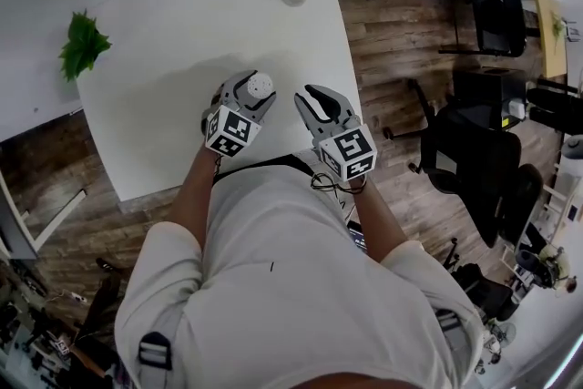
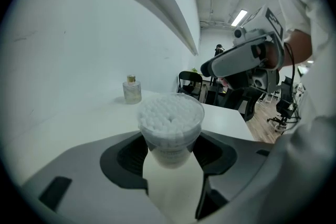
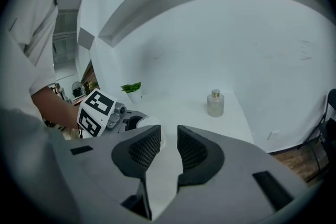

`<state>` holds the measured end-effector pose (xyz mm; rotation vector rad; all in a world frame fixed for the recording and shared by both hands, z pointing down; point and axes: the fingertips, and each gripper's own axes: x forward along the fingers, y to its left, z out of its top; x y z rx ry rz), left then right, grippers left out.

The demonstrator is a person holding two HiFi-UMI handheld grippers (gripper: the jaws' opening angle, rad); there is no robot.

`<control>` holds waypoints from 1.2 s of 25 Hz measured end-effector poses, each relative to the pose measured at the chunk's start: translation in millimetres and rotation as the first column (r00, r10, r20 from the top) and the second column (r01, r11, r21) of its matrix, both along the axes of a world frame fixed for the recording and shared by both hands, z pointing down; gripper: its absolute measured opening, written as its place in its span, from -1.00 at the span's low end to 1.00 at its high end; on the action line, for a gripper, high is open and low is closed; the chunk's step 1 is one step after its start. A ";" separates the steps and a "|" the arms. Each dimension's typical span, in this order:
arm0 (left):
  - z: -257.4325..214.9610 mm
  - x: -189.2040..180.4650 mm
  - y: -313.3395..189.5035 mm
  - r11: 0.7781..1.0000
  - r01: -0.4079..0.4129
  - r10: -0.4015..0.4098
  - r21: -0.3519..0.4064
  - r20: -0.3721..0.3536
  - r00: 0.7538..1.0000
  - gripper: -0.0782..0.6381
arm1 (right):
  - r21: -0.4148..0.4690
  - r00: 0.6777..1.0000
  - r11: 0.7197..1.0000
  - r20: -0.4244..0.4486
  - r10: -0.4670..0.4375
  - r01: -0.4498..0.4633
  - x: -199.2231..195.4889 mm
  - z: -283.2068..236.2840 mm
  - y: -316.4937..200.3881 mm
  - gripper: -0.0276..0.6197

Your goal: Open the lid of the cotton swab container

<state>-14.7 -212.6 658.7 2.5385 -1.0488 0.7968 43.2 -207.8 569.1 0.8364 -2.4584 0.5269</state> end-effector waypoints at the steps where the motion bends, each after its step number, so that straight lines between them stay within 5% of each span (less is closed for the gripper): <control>1: -5.8 -1.0 1.4 1.000 0.008 -0.008 -0.011 -0.016 1.000 -0.01 | 0.008 1.000 1.000 0.008 -0.021 0.021 -5.6 -2.6 0.4 -0.62; 14: -88.7 -31.0 11.5 0.996 0.091 -0.091 0.014 -0.010 0.996 -0.01 | 0.169 0.928 0.934 0.154 -0.340 0.314 -80.0 -60.9 17.8 -0.30; 25: -112.6 -31.6 5.0 0.997 0.059 -0.059 0.041 -0.007 0.998 -0.01 | 0.194 0.884 0.894 0.168 -0.436 0.404 -111.2 -93.5 22.3 -0.06; 30: -116.9 -25.4 5.5 0.998 0.021 -0.022 0.058 0.006 1.000 -0.01 | 0.189 0.893 0.896 0.133 -0.429 0.402 -110.5 -85.4 17.3 -0.04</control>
